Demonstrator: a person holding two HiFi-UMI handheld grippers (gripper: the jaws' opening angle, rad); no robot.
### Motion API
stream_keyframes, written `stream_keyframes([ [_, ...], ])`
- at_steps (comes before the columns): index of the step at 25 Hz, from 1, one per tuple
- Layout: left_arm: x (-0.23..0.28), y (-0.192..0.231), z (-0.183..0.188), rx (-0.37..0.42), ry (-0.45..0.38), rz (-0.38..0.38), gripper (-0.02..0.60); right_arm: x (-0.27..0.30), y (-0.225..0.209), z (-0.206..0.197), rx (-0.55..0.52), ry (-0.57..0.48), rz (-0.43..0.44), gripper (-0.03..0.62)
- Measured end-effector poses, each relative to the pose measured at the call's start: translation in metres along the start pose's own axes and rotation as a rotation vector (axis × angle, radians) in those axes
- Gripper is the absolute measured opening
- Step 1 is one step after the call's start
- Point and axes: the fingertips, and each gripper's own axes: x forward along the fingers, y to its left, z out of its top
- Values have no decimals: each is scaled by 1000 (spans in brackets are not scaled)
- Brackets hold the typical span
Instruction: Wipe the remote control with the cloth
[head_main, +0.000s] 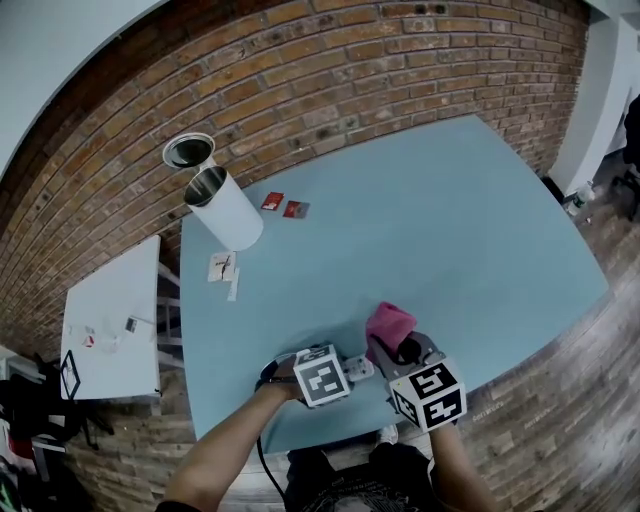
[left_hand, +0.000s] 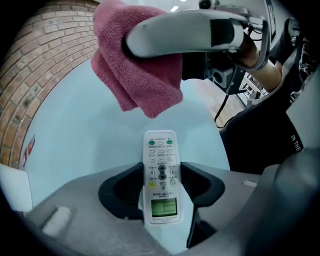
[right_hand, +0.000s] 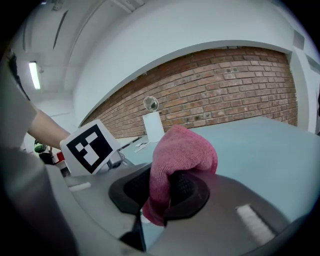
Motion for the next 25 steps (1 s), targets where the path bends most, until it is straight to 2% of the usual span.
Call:
stream_keyframes([
  [2,-5,0,-2,-35,-35,-15,235,1,0,8,-15,-12,-4,63],
  [7,-26,-6,-8,-157,-177,-108,235,2,9,24,-48,-44,-1,63],
  [9,-37,-5,-5,-225,-271,-159,235,0,13,29,-64,-55,2,63],
  [13,-67,-3,9,-373,-518,-283,236,-1,20,38,-106,-74,2,63],
  [18,-95,-5,19,-484,-743,-425,236,-2,32,47,-172,-104,0,63],
  [20,-102,-9,20,-522,-813,-496,236,-3,38,52,-195,-126,5,63],
  [25,-135,-22,28,-613,-1044,-738,238,-8,54,72,-263,-201,9,63],
])
